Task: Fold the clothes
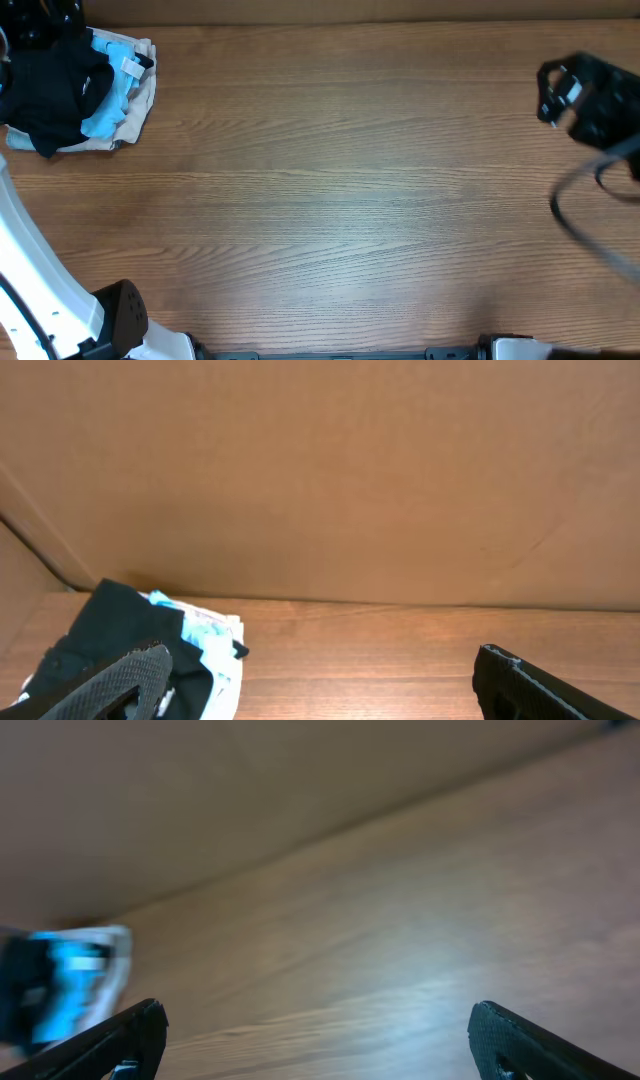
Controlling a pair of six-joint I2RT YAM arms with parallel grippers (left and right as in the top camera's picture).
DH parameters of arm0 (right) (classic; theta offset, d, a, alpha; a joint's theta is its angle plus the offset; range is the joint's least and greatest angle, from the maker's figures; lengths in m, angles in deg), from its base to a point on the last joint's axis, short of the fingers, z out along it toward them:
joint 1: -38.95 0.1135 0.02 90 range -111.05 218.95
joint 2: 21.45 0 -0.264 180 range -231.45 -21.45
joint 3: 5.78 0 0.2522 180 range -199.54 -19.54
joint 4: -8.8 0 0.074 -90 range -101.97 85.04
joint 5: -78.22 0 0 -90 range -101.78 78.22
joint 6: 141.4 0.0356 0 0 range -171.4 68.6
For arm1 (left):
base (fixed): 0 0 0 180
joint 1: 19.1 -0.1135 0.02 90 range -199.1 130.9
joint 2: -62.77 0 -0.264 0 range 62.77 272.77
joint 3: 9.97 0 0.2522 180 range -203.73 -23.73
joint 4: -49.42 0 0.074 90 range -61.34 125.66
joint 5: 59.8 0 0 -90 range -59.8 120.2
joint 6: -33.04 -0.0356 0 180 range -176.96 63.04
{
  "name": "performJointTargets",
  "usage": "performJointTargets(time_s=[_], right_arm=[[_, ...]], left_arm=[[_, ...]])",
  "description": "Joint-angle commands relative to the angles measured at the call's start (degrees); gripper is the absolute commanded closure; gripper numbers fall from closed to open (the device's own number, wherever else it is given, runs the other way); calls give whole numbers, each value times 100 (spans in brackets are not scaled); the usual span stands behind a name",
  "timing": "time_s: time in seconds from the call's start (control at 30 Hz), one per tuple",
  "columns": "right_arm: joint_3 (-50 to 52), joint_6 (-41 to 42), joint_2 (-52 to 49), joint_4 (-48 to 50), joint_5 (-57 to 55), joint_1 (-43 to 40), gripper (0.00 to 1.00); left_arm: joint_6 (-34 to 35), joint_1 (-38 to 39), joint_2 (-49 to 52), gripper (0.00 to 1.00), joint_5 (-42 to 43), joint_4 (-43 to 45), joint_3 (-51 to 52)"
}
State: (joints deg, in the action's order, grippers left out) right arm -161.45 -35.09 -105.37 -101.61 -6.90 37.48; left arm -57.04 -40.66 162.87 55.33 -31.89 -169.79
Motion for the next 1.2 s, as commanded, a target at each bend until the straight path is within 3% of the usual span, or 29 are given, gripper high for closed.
performJointTargets(time_s=[0.0, 0.77, 0.97, 1.17], right_arm=[[-179, -2, 531, 4, 758, -15, 0], [-42, -7, 1117, 334, 330, -15, 0], [791, -7, 1547, 984, 330, -15, 0], [2330, -2, 2308, 1818, 330, -15, 0]], left_arm=[[50, 22, 90, 0, 83, 2, 63], [50, 22, 94, 0, 83, 4, 72], [50, 22, 94, 0, 83, 4, 72], [50, 22, 94, 0, 85, 4, 72]])
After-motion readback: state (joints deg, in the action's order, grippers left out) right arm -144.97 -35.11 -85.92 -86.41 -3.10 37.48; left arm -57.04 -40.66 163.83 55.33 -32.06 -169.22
